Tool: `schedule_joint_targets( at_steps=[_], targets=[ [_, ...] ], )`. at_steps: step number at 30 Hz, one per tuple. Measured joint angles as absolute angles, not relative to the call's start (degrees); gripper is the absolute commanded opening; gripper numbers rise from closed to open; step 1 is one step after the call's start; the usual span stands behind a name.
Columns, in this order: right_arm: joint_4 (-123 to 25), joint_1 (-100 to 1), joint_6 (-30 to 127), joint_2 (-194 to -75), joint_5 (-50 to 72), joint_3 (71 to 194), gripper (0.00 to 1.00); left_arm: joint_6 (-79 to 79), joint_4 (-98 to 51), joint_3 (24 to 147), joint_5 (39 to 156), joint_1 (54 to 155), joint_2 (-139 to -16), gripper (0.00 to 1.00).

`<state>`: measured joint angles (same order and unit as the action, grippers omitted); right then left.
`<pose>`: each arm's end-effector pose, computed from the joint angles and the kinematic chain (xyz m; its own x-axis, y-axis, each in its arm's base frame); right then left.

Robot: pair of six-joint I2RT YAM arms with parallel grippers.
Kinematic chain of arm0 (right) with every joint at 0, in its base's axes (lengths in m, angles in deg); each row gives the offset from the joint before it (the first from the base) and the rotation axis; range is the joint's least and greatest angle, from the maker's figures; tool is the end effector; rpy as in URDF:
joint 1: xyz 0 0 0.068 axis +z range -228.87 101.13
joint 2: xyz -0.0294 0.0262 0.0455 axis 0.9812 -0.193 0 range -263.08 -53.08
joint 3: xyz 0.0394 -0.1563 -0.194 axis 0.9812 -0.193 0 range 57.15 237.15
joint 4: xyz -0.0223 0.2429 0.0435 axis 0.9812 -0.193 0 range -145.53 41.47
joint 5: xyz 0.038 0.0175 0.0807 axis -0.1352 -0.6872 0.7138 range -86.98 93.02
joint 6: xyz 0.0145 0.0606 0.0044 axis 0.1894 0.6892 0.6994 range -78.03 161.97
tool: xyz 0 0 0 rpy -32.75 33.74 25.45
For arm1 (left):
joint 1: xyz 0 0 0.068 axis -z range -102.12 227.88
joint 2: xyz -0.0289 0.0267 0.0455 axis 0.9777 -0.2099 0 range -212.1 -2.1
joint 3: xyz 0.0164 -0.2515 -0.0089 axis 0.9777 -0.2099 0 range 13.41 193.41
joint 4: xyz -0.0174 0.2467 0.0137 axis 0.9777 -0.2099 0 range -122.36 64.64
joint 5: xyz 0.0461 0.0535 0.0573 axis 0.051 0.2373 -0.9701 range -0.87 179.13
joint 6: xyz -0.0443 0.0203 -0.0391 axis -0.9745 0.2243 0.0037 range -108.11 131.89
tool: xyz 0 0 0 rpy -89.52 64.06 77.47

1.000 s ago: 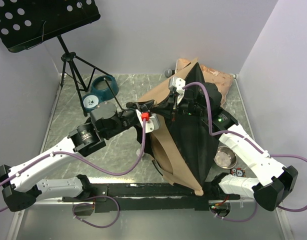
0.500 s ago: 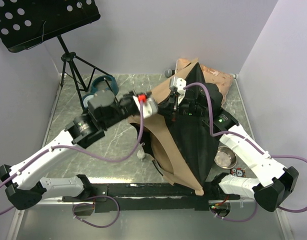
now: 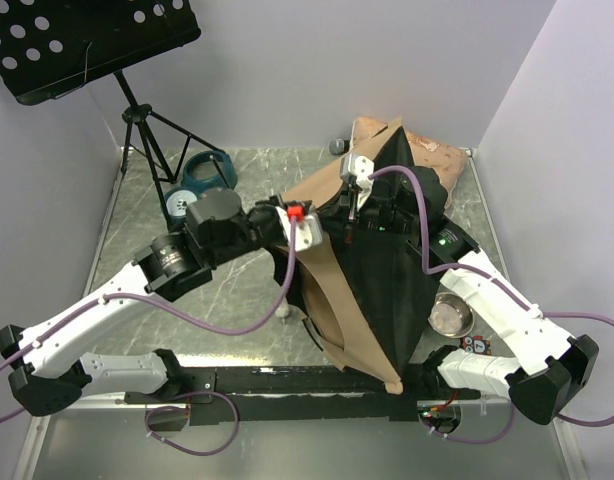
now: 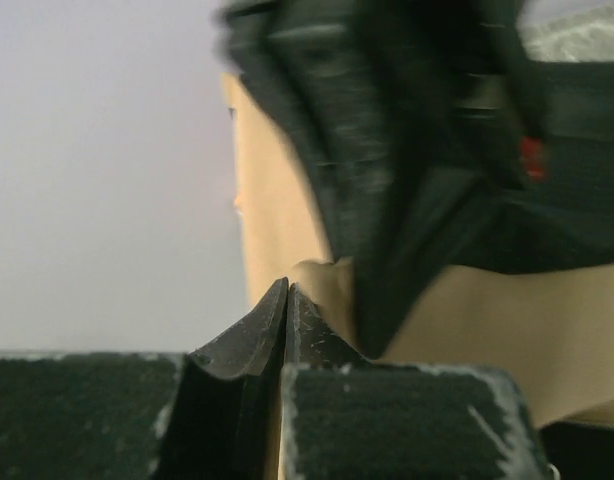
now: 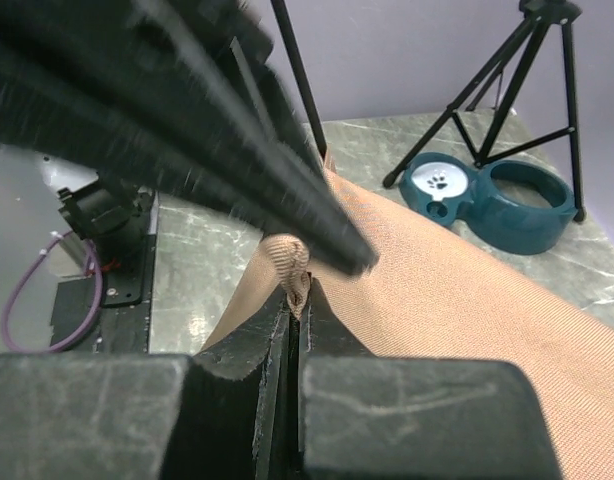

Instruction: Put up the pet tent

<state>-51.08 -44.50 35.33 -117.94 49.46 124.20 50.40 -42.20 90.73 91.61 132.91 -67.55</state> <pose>0.1883 0.1705 0.4012 0.1089 -0.0220 -0.9938 -0.9811 0.1583 -0.1110 0.1435 -0.2088 0.4298 0.4862 0.3901 -0.7820 0.6909 0.3763 0.6173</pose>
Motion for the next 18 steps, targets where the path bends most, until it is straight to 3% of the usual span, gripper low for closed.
schedule_joint_targets(
  at_steps=[4,6,8,10,14,18],
  targets=[
    [-52.1,-44.5,36.4,-118.0,49.7,124.2,0.00,52.8,-42.7,89.5,88.6,135.4,-67.6,0.09],
    [-52.4,-44.6,36.6,-118.1,49.8,124.2,0.00,52.6,-43.3,89.7,87.5,135.4,-67.9,0.16],
    [-52.6,-44.9,36.8,-118.1,50.2,124.2,0.00,50.2,-45.4,91.8,88.6,133.6,-68.8,0.30],
    [-52.4,-45.5,36.8,-118.1,50.9,124.2,0.00,46.3,-48.1,96.0,93.4,130.1,-70.0,0.44],
    [-52.6,-47.3,37.1,-118.1,53.0,124.2,0.00,37.3,-50.7,107.3,104.2,124.6,-70.9,0.59],
    [-52.6,-48.6,38.0,-118.1,54.6,124.2,0.00,25.3,-48.7,116.8,116.9,123.6,-68.8,0.60]
  ],
)
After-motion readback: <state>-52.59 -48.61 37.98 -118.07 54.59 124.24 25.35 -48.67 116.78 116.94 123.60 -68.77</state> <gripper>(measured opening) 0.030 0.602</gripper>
